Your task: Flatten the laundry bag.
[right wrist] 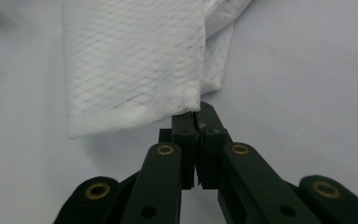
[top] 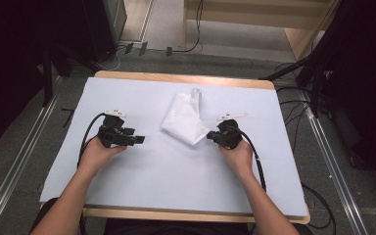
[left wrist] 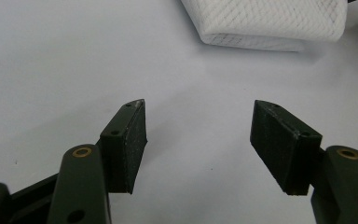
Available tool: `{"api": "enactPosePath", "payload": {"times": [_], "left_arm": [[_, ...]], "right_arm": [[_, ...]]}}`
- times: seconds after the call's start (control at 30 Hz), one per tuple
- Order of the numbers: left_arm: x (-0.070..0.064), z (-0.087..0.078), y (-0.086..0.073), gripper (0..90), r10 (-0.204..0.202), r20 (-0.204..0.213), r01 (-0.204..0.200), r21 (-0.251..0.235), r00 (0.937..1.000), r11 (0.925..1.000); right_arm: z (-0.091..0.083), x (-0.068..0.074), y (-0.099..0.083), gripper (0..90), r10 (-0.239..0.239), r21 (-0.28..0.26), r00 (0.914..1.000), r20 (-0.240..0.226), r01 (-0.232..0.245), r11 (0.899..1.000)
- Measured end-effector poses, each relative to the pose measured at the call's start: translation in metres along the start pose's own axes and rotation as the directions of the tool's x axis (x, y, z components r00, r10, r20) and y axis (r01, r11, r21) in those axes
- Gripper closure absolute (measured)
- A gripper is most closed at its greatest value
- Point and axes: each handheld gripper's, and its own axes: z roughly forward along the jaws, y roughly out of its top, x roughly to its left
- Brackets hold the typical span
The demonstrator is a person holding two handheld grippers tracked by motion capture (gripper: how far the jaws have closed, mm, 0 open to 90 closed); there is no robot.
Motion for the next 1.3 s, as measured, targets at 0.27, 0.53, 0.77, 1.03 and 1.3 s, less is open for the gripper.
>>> {"api": "enactPosePath", "payload": {"times": [0.27,0.53,0.77,1.03,1.3], "left_arm": [[0.001,-0.003,-0.004,36.9,-0.007,-0.009,0.007,-0.002,0.9999,1.0],[-0.001,-0.007,-0.008,37.0,-0.009,-0.016,0.009,-0.005,0.9998,0.9999],[-0.002,-0.01,-0.011,36.9,-0.011,-0.024,0.011,-0.005,0.9997,0.9999],[0.0,-0.012,-0.013,36.9,-0.015,-0.026,0.015,-0.011,0.9995,0.9998],[0.0,-0.012,-0.013,37.0,-0.02,-0.026,0.02,-0.014,0.9995,0.9997]], "right_arm": [[-0.002,0.014,0.012,89.9,-0.031,-0.019,0.9991,-0.029,0.03,0.999],[-0.006,0.026,0.026,89.9,-0.064,-0.031,0.9971,-0.04,0.063,0.998],[-0.006,0.032,0.046,89.9,-0.077,-0.049,0.9951,-0.062,0.074,0.996],[0.008,0.046,0.071,89.9,-0.095,-0.072,0.9924,-0.079,0.089,0.993],[0.023,0.059,0.089,89.9,-0.104,-0.091,0.9897,-0.099,0.095,0.991]]}}
